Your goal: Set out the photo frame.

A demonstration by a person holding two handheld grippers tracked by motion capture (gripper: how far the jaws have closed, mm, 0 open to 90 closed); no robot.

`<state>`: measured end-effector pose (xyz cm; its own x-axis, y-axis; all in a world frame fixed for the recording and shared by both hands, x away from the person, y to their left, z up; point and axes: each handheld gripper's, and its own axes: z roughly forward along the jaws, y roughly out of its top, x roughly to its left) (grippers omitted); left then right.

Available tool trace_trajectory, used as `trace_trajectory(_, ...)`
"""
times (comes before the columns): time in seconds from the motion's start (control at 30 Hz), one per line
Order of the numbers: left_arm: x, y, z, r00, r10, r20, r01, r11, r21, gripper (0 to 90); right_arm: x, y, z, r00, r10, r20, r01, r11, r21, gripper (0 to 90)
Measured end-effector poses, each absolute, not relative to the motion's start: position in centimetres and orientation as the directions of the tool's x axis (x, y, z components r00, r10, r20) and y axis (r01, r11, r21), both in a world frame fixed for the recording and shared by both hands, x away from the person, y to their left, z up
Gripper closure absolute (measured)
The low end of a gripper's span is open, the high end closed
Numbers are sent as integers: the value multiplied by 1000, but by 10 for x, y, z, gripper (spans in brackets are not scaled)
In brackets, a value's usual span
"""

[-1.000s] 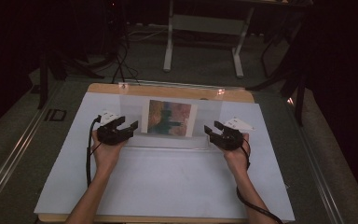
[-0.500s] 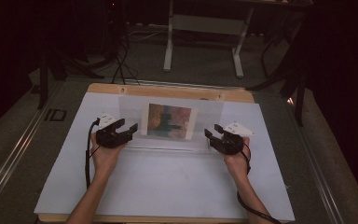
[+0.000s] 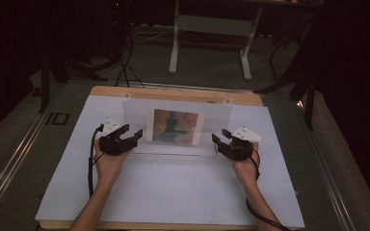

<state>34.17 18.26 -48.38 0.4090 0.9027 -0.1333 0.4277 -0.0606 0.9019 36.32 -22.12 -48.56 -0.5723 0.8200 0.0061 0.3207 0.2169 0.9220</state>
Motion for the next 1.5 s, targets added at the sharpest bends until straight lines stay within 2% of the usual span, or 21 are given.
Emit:
trace_trajectory(1.07,337,191,-491,463,874,-145,421,-73,904,405,356,-226,-491,-606,795,-28,283,248,927,517)
trace_trajectory(1.3,339,195,-489,495,857,-144,429,-96,898,403,359,-227,-491,-639,769,-38,277,275,921,483)
trace_trajectory(1.5,339,203,-487,499,851,-164,430,-79,899,403,361,-233,-490,-663,748,2,285,250,925,462)
